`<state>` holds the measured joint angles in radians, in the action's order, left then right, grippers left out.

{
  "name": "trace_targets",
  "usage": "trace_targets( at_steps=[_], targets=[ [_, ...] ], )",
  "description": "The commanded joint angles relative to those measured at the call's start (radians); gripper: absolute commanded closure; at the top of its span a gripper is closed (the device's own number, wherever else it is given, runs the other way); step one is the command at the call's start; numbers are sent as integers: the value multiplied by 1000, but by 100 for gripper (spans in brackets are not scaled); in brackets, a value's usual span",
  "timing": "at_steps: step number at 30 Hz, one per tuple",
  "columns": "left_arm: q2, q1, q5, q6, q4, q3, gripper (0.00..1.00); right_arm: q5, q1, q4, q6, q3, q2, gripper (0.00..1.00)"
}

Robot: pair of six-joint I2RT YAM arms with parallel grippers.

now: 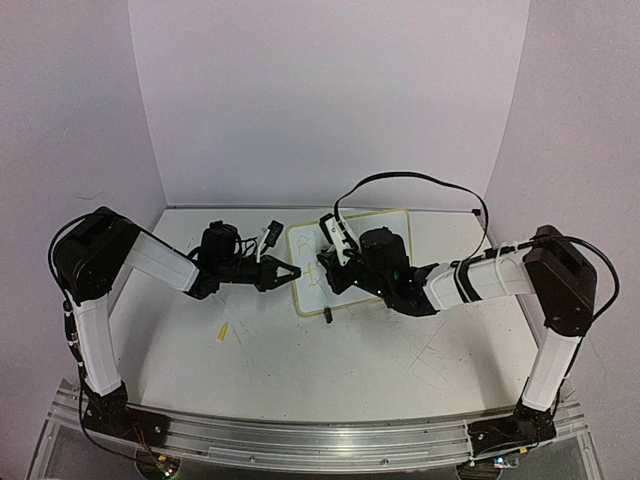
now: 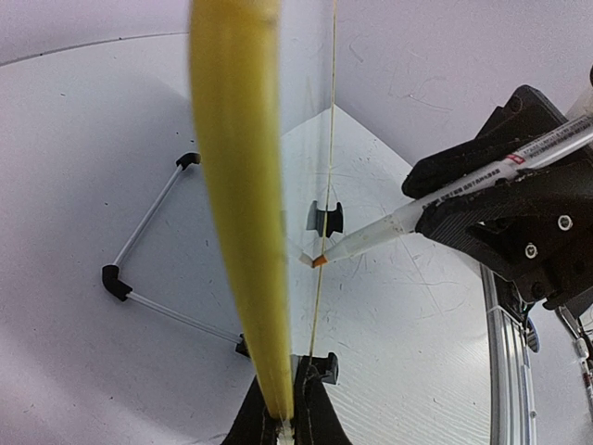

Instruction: Write a sentence on the whiteboard

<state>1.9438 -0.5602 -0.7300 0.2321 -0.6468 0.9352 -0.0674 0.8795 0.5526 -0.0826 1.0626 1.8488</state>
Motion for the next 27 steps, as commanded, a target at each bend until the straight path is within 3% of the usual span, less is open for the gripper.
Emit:
trace_targets(
  at_steps=[1,27],
  targets=[
    [3,13,134,-74,98,8,100,-61,-5,6,-8,25,6,100],
    [6,13,130,-73,101,15,100,-54,2,2,58,-67,-11,100]
  ],
)
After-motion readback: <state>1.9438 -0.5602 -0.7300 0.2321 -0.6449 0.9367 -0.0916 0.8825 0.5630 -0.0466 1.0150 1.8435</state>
